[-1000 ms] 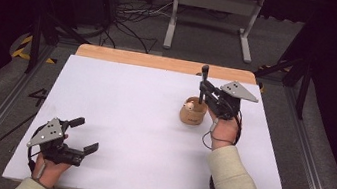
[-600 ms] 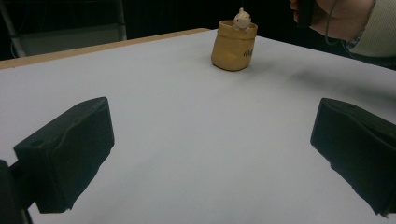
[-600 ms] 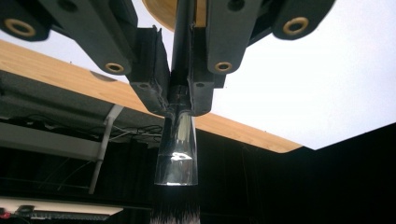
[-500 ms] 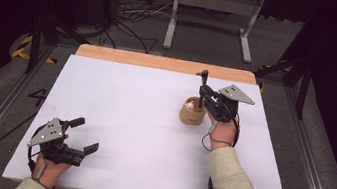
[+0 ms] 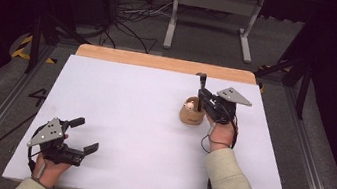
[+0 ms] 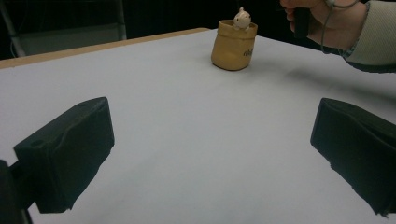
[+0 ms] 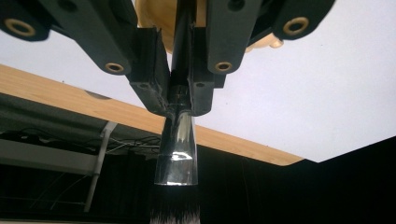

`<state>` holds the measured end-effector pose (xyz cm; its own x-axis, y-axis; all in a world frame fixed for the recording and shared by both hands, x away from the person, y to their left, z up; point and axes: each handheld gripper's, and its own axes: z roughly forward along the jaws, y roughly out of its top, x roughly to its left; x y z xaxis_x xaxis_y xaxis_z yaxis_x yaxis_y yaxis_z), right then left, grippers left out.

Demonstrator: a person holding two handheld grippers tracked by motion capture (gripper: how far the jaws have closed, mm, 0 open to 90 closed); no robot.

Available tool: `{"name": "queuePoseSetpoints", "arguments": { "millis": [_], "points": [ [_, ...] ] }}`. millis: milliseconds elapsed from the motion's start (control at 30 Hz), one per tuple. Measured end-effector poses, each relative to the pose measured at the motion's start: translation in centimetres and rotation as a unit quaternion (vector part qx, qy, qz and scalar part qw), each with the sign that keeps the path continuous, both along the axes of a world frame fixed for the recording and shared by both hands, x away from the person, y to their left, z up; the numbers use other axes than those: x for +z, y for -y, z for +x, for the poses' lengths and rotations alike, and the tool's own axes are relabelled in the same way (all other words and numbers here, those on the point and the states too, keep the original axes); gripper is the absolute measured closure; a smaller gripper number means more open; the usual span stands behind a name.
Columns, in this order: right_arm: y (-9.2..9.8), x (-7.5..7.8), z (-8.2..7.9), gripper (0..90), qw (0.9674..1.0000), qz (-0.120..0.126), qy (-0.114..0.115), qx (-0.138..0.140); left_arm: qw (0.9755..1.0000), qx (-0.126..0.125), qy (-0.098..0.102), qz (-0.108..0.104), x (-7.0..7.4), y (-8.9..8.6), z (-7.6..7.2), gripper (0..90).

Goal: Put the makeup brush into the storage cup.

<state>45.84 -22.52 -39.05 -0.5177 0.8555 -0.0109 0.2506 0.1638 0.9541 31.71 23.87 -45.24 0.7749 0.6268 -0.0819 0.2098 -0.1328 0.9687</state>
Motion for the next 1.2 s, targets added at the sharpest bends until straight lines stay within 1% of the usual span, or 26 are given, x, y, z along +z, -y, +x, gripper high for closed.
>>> {"name": "queuePoseSetpoints", "arguments": {
  "millis": [67, 267, 433, 600, 733, 800, 867, 1000, 1067, 1100, 1133, 1167, 1200],
  "points": [
    [0.0, -0.3, 0.0, 78.3, 1.0000, -0.002, -0.005, -0.001, 1.0000, 0.000, 0.000, -0.001, 0.0, 0.0, 0.0, 0.2],
    [0.0, -0.5, 0.1, 78.2, 0.9999, -0.002, -0.010, -0.002, 1.0000, 0.000, 0.000, 0.000, 0.0, 0.0, 0.0, 0.2],
    [0.0, -0.7, 0.1, 77.1, 0.9998, -0.001, -0.017, 0.002, 1.0000, -0.001, 0.000, 0.001, 0.0, 0.0, 0.0, 0.2],
    [0.2, -0.5, 0.1, 53.2, 0.9997, 0.015, -0.016, 0.011, 1.0000, -0.001, 0.000, 0.000, 0.0, 0.0, 0.0, 0.2],
    [0.6, -0.1, -0.1, 42.3, 0.9996, 0.019, -0.013, 0.014, 1.0000, -0.001, 0.000, 0.000, 0.0, 0.0, 0.0, 0.2],
    [0.8, 0.1, -0.3, 38.4, 0.9995, 0.022, -0.011, 0.017, 1.0000, 0.000, 0.000, -0.001, 0.0, 0.0, 0.0, 0.2],
    [1.0, 0.4, -0.6, 30.8, 0.9995, 0.023, -0.006, 0.019, 1.0000, 0.000, 0.001, 0.000, 0.0, 0.0, 0.0, 0.2],
    [1.7, 1.1, -1.1, 19.2, 0.9992, 0.029, -0.001, 0.027, 1.0000, 0.000, 0.001, 0.000, 0.1, 0.0, 0.0, 0.2],
    [2.0, 1.5, -1.5, 14.5, 0.9988, 0.032, 0.008, 0.035, 1.0000, 0.001, 0.000, -0.004, 0.1, 0.0, -0.1, 0.2],
    [2.1, 1.7, -1.7, 11.6, 0.9987, 0.032, 0.009, 0.039, 1.0000, 0.000, 0.002, -0.002, 0.2, -0.1, -0.1, 0.2],
    [2.1, 1.7, -1.7, 11.6, 0.9987, 0.032, 0.009, 0.039, 1.0000, 0.000, 0.002, -0.002, 0.2, -0.1, -0.1, 0.2],
    [2.3, 2.1, -2.1, 10.3, 0.9985, 0.030, 0.012, 0.044, 1.0000, -0.001, 0.002, -0.002, 0.3, -0.1, -0.1, 0.2],
    [2.6, 2.4, -2.7, 7.7, 0.9978, 0.027, 0.022, 0.056, 1.0000, 0.000, 0.004, -0.001, 0.3, -0.1, -0.1, 0.2]
  ]
}}
